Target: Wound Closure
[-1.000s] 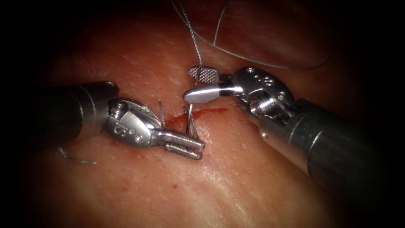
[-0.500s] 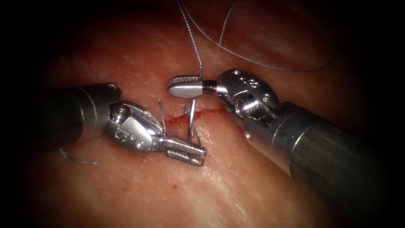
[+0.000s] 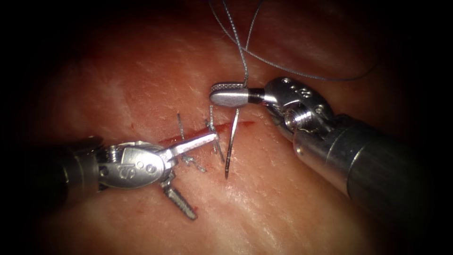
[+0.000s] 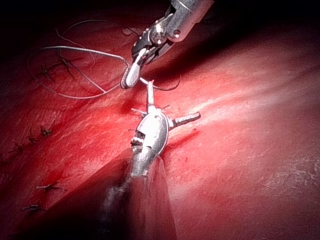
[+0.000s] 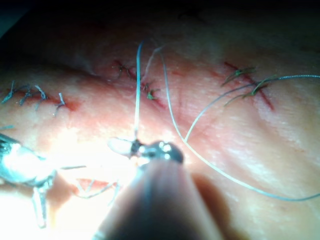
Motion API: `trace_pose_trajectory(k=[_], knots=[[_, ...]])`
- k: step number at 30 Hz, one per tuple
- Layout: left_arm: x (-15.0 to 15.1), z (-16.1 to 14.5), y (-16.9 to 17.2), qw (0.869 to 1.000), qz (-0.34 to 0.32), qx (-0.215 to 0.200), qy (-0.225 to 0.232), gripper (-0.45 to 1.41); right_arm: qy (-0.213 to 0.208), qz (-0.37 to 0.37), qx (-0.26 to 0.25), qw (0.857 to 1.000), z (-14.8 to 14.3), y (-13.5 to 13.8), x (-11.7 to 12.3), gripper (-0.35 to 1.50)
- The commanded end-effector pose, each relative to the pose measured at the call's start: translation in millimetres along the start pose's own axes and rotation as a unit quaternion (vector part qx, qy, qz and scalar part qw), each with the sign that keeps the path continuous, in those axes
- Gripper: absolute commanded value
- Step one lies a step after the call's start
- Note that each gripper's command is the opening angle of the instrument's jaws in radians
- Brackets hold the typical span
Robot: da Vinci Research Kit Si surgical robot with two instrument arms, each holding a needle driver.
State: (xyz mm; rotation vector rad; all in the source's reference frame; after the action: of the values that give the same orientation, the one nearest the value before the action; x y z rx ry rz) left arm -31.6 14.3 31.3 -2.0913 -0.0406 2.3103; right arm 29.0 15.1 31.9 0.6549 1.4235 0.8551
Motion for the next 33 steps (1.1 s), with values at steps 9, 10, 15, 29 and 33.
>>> trace_pose_trajectory(k=[9,10,15,29,33], knots=[[-1.3,1.2,-1.6,0.997,0.018,0.052,-0.05,0.94,-0.003,-0.003,-0.025,1.0,0.0,-0.2,0.4,-0.35],[-1.3,1.3,-1.6,0.997,0.02,0.055,-0.054,0.93,-0.003,-0.003,-0.025,1.0,0.0,-0.3,0.4,-0.35],[-1.3,1.7,-1.6,0.997,0.03,0.053,-0.049,0.91,-0.004,-0.001,-0.025,1.0,0.0,-0.5,0.7,-0.35],[-1.2,2.8,-1.3,0.999,0.032,0.025,-0.014,0.86,-0.002,0.0,-0.026,1.0,0.3,-0.6,0.9,-0.35],[-0.8,3.1,-1.1,0.999,0.032,0.03,-0.008,0.74,-0.002,0.0,-0.029,1.0,0.5,-0.2,1.0,-0.35]])
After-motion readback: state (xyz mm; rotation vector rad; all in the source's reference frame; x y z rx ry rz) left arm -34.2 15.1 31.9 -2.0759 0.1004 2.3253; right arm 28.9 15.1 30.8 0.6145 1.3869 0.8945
